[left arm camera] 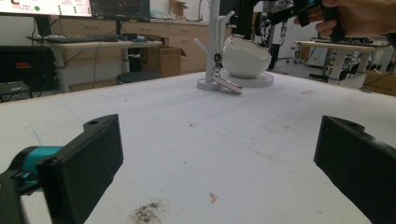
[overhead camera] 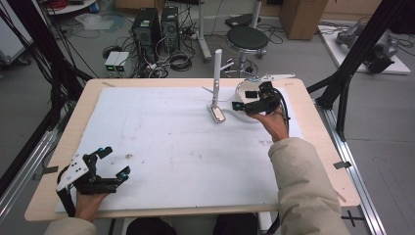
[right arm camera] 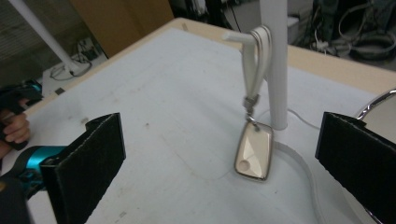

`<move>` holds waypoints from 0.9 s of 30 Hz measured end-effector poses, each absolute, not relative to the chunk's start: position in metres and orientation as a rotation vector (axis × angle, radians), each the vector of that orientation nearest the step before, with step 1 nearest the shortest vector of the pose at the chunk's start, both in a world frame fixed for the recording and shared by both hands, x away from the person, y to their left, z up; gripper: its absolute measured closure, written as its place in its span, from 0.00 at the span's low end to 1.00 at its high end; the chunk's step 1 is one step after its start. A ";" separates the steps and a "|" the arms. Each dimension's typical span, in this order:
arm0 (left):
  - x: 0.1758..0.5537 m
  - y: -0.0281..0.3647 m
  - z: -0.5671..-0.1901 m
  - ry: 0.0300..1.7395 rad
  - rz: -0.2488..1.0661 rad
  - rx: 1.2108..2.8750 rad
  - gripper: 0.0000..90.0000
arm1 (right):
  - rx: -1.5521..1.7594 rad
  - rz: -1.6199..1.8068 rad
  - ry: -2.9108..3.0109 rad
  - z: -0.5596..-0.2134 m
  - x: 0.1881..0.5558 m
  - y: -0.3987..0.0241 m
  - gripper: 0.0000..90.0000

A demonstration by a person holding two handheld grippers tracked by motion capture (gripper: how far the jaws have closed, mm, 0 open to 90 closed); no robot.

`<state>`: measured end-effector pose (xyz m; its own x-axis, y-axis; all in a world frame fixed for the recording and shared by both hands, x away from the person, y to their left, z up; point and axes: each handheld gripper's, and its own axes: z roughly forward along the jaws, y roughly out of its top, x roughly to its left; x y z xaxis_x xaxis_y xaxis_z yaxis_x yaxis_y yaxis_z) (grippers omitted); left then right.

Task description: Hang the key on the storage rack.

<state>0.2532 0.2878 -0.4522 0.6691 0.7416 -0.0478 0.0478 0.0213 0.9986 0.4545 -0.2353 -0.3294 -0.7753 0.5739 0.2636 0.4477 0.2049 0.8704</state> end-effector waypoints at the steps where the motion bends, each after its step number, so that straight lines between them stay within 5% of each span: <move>1: 0.253 0.288 -0.452 0.694 0.612 1.472 0.02 | 0.987 1.643 2.337 -0.329 0.450 -0.238 0.01; 11: 0.253 0.287 -0.452 0.695 0.622 1.471 0.02 | 0.809 1.662 2.324 -0.344 0.405 -0.261 0.01; 27: 0.253 0.286 -0.452 0.707 0.630 1.482 0.02 | 0.790 1.726 2.093 -0.414 0.336 -0.300 0.01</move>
<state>0.2532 0.2859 -0.4518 0.6560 0.7538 -0.0371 0.0502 0.0055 0.9987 0.3357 -0.2996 -0.4136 -0.7980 0.5938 0.1025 0.2139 0.1201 0.9694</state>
